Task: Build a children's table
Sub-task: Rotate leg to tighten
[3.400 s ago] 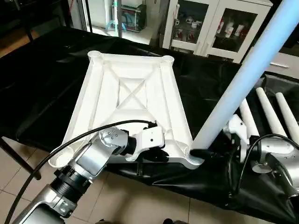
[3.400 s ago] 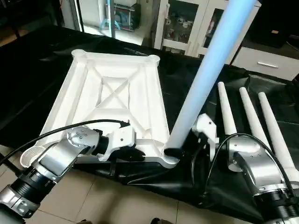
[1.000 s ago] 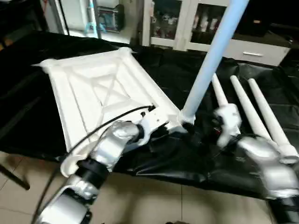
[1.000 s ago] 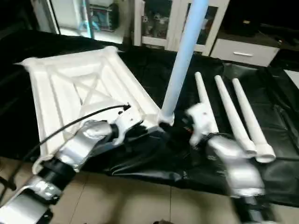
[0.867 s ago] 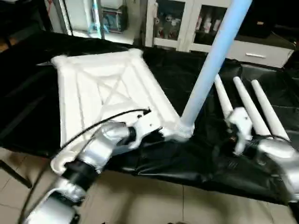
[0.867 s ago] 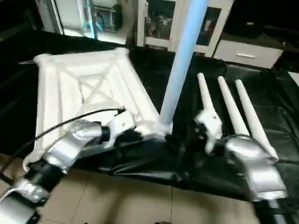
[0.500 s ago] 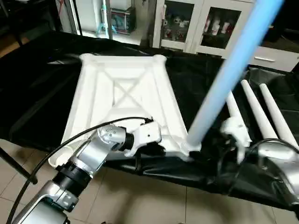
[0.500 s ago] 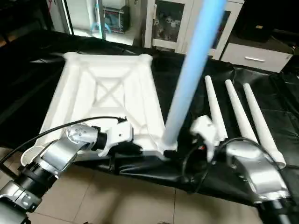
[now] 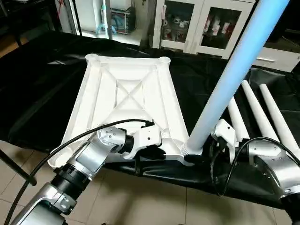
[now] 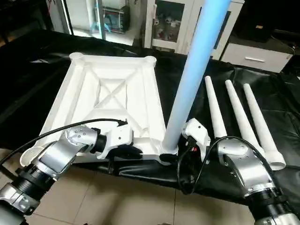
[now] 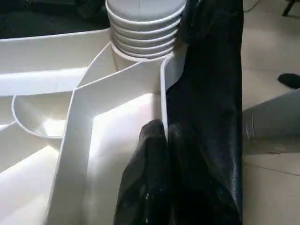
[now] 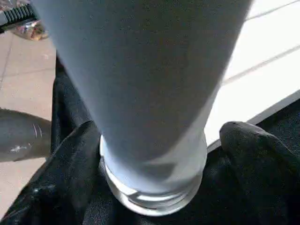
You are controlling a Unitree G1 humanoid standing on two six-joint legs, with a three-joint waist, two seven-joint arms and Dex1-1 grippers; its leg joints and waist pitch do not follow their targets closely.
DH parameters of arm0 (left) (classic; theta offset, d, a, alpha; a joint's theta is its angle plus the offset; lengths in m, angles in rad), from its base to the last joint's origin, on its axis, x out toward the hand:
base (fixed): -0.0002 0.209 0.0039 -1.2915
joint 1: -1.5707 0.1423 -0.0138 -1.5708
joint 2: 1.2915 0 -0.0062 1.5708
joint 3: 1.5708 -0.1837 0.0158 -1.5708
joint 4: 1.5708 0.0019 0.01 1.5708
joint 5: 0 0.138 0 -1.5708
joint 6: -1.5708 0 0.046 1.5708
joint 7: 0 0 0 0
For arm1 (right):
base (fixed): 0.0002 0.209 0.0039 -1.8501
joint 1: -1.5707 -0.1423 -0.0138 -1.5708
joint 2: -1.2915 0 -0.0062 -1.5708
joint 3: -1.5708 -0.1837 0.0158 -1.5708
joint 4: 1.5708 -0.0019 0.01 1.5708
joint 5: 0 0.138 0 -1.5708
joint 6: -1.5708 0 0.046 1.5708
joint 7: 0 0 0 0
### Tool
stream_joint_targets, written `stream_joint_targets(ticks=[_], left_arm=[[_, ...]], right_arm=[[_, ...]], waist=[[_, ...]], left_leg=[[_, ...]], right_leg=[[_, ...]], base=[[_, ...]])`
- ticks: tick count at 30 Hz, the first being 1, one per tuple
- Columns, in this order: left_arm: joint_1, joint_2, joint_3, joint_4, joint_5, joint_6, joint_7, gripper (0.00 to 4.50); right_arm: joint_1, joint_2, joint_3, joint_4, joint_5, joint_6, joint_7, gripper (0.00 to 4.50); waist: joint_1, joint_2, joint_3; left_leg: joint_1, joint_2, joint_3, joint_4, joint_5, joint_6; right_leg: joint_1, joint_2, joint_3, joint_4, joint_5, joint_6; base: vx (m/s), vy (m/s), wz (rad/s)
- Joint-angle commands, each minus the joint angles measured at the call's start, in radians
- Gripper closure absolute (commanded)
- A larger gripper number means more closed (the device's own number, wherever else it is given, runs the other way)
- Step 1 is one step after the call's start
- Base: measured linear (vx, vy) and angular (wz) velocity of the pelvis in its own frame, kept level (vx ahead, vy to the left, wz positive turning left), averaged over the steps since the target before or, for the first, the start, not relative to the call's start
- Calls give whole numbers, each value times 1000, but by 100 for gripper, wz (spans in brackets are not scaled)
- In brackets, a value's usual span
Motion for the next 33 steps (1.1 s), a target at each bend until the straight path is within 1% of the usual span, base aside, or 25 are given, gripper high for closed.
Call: stream_joint_targets(ticks=[1, 4, 6, 7, 9, 11, 12, 13, 20, 25, 29, 31, 33], left_arm=[[18, -6, -53, -13, 17, 10, -30, 450], [20, -7, -55, -15, 18, 12, -30, 450], [21, -7, -56, -17, 17, 14, -31, 450], [20, -7, -56, -17, 17, 15, -32, 450], [20, -8, -57, -17, 16, 16, -33, 450], [20, -7, -58, -18, 16, 17, -36, 450], [20, -7, -59, -19, 16, 19, -38, 450], [21, -5, -60, -21, 16, 21, -40, 450], [23, -2, -61, -25, 16, 26, -44, 450], [25, -1, -62, -30, 14, 32, -48, 450], [24, -2, -61, -28, 14, 32, -50, 450], [24, -2, -61, -28, 15, 32, -49, 450], [23, -3, -61, -28, 15, 32, -49, 450]], right_arm=[[-13, 2, -7, 0, 2, -14, 9, 68], [-6, 3, -7, 2, 6, -17, 17, 91], [-3, 5, -9, 1, 10, -20, 22, 109], [-2, 7, -11, 1, 12, -21, 22, 109], [-1, 10, -14, 3, 13, -22, 21, 134], [-1, 12, -18, 7, 15, -22, 23, 149], [2, 14, -20, 9, 18, -19, 27, 157], [6, 16, -21, 8, 20, -16, 30, 170], [24, 28, -23, 12, 25, -9, 30, 178], [29, 53, -47, 34, 42, 20, 4, 180], [33, 76, -75, 43, 72, 51, -12, 181], [36, 77, -74, 43, 70, 49, -15, 181], [41, 77, -70, 42, 65, 44, -16, 181]], waist=[[-2, -10, -60], [-3, -8, -60], [-4, -9, -60], [-3, -7, -59], [-4, -7, -58], [-5, -5, -57], [-6, -7, -57], [-5, -6, -57], [-6, -6, -57], [-7, -5, -58], [-10, -5, -56], [-11, -5, -55], [-11, -4, -55]], left_leg=[[-14, -1, 18, -86, -142, 77], [-14, -1, 17, -87, -143, 78], [-15, -1, 17, -87, -148, 78], [-14, -1, 17, -87, -153, 78], [-14, -1, 17, -88, -163, 76], [-14, -1, 16, -89, -168, 73], [-14, -1, 16, -90, -172, 73], [-14, -1, 16, -90, -173, 72], [-14, 0, 16, -90, -166, 75], [-14, 0, 16, -91, -161, 78], [-14, 0, 15, -94, -192, 69], [-12, 0, 15, -95, -211, 61], [-12, 0, 14, -96, -213, 58]], right_leg=[[66, -20, 36, -68, -293, -180], [67, -19, 36, -68, -294, -181], [67, -20, 36, -69, -300, -179], [66, -20, 36, -70, -304, -179], [65, -20, 36, -72, -317, -175], [65, -19, 36, -72, -317, -176], [65, -19, 35, -72, -317, -176], [65, -19, 36, -72, -317, -177], [65, -19, 36, -71, -299, -185], [66, -19, 36, -69, -282, -196], [65, -20, 36, -75, -325, -184], [63, -20, 36, -79, -356, -171], [62, -20, 36, -80, -356, -167]], base=[[0, 0, 0], [0, 0, 0], [0, 0, 0], [0, 0, 0], [0, 0, 0], [0, 0, 0], [0, 0, 0], [0, 0, 0], [0, 0, 0], [0, 0, 0], [0, 0, 0], [0, 0, 0], [0, 0, 0]])
